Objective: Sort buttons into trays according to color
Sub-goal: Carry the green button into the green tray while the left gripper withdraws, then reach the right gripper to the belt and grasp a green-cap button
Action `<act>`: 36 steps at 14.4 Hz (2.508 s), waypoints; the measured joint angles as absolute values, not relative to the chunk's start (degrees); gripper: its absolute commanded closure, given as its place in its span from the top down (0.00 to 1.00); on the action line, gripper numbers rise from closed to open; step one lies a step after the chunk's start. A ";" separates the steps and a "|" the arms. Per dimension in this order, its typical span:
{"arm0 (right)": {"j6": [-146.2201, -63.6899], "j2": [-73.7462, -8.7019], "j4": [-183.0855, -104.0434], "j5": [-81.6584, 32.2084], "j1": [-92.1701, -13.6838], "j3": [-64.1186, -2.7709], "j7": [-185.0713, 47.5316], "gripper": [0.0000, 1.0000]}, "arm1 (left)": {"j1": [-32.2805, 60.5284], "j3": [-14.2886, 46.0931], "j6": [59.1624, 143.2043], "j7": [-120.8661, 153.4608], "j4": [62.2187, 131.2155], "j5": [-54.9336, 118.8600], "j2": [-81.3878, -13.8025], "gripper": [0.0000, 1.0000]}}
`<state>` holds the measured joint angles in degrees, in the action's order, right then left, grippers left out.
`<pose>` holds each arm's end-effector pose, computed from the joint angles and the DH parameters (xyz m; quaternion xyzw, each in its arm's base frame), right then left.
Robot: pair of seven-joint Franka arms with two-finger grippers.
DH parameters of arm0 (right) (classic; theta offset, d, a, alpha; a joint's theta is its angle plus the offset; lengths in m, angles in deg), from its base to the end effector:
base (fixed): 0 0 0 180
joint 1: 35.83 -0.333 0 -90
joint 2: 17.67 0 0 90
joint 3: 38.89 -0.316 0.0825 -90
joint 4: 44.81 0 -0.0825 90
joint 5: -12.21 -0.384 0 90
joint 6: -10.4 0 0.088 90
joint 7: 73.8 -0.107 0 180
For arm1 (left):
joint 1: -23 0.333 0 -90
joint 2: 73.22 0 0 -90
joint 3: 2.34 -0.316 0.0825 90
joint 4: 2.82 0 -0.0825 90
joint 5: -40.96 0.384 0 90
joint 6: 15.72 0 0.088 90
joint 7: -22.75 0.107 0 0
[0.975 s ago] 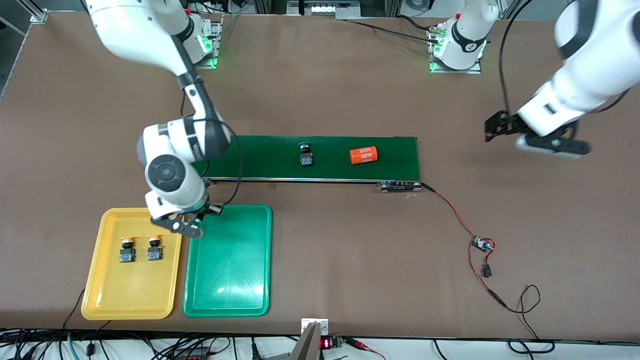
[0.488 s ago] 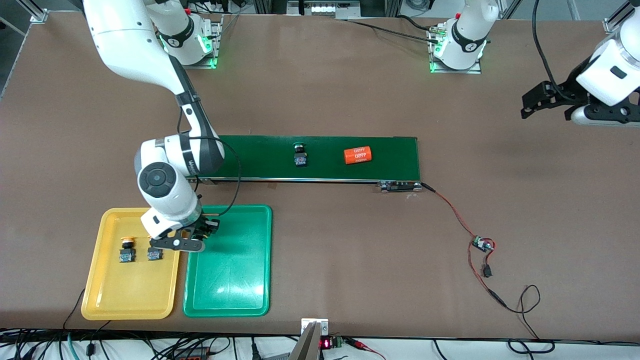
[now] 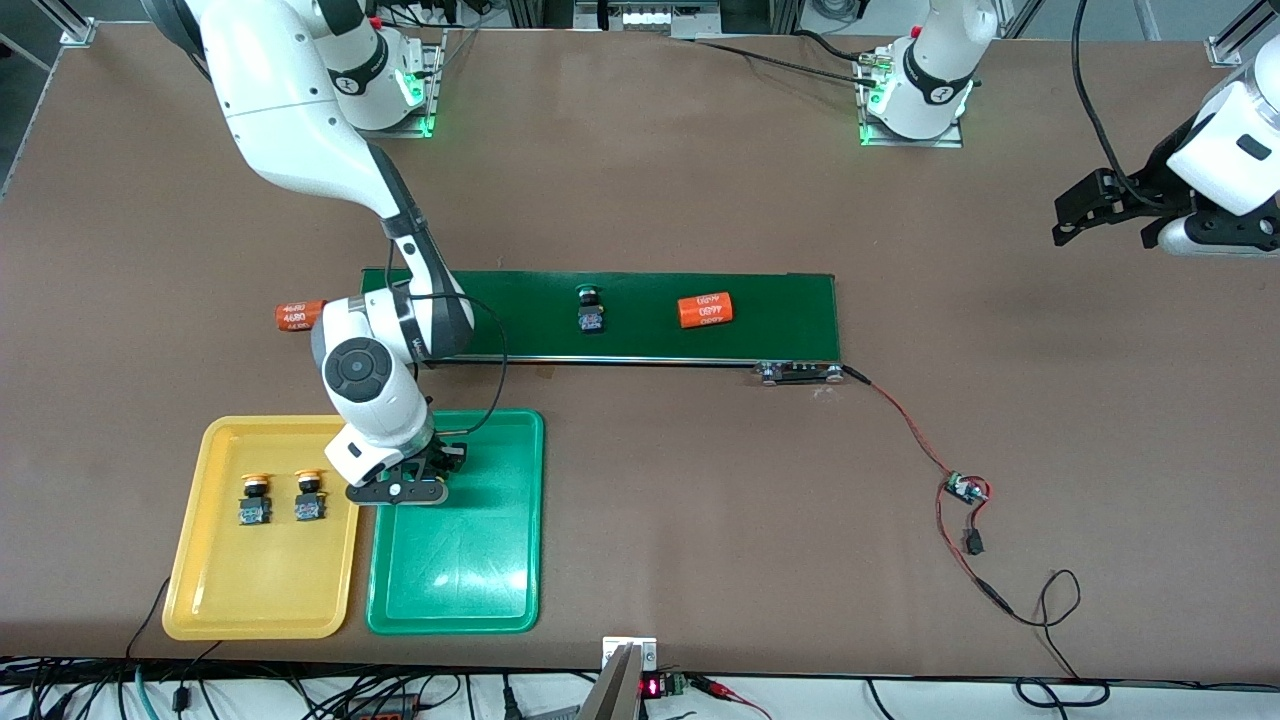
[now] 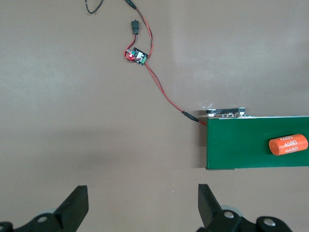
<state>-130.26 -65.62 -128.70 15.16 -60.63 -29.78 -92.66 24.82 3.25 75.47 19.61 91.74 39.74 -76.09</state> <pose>0.7015 0.2207 0.2020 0.9937 0.0216 0.0992 0.0471 0.5386 -0.0390 0.6160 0.9999 -0.0052 -0.0050 0.0079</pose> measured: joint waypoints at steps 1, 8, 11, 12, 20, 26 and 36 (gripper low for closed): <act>-131.08 -66.09 -128.53 15.16 -60.55 -29.78 -92.66 1.00 | 24.81 3.43 75.47 19.61 91.71 39.74 -76.09 1.00; -119.56 -60.28 -125.74 15.14 -62.67 -30.36 -93.65 1.00 | 24.81 3.62 75.42 19.61 91.66 39.74 -76.03 1.00; -109.34 -54.93 -125.98 14.37 -67.44 -30.88 -97.87 1.00 | 24.81 3.63 75.41 19.61 91.64 39.74 -75.98 1.00; -107.50 -53.58 -126.41 14.02 -69.29 -30.95 -99.49 1.00 | 24.77 3.63 75.41 19.61 91.64 39.74 -75.98 1.00; -106.85 -45.39 -140.58 7.09 -75.88 -32.17 -106.08 1.00 | 24.60 3.64 75.08 19.61 91.57 39.74 -75.98 1.00; -117.12 -42.43 -154.74 7.08 -77.79 -32.20 -107.70 1.00 | 24.50 3.65 75.08 19.61 91.26 39.74 -75.98 1.00; -123.92 -41.67 -159.53 7.03 -81.21 -32.10 -113.71 0.45 | 24.56 3.56 75.07 19.61 91.23 39.74 -75.88 1.00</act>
<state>-123.92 -41.67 -159.53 7.03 -81.21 -32.10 -113.71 24.56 3.56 75.07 19.61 91.23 39.74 -75.88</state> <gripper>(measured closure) 0.207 0.000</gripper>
